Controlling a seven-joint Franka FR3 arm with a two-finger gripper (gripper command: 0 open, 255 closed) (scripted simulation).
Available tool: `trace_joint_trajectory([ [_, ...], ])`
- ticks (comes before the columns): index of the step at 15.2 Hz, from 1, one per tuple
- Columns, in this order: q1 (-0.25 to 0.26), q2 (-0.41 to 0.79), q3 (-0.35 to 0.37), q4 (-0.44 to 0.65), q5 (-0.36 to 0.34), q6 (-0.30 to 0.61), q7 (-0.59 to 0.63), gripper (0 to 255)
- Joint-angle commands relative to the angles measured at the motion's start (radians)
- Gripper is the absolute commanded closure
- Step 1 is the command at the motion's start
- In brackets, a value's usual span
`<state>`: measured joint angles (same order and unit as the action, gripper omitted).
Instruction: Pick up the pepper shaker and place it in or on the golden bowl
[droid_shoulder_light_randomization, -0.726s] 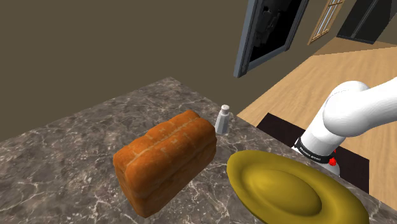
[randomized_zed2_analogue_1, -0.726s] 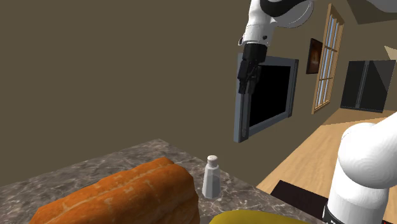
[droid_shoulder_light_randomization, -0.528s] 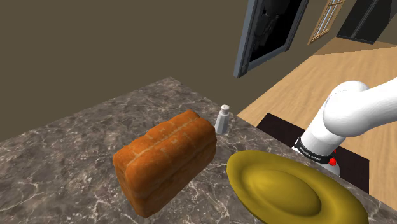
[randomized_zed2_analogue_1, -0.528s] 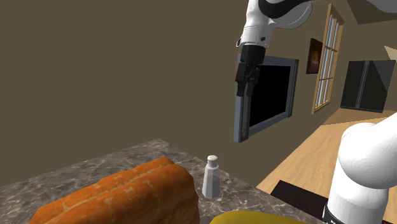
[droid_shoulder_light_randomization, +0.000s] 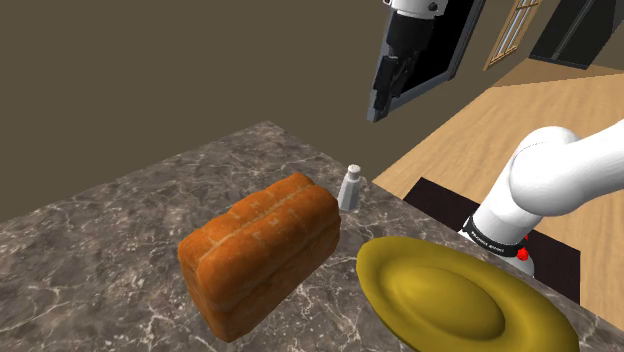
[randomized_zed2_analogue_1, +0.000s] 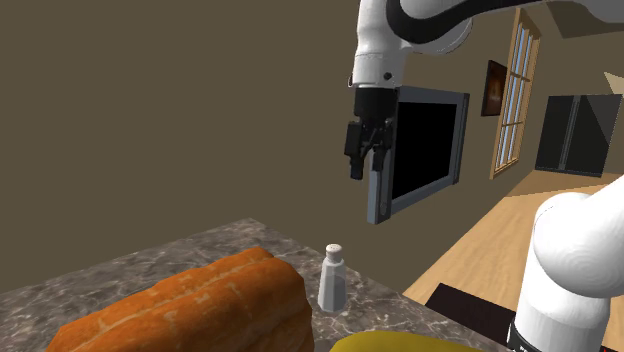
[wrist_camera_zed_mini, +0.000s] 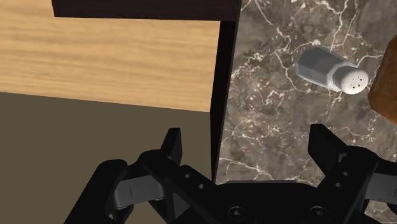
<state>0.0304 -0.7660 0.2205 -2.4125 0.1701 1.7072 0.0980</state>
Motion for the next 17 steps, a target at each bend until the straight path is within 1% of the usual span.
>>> trace_joint_trajectory([
  [1,0.012,0.022,0.066,-0.012,0.020,0.027,0.068,0],
  [6,0.027,0.107,0.216,0.004,0.049,0.073,0.220,0],
  [10,0.023,0.206,0.340,0.039,0.053,0.112,0.348,0],
  [11,0.022,0.216,0.352,0.044,0.052,0.116,0.361,0],
  [17,0.024,0.228,0.368,-0.028,0.061,0.199,0.361,0],
])
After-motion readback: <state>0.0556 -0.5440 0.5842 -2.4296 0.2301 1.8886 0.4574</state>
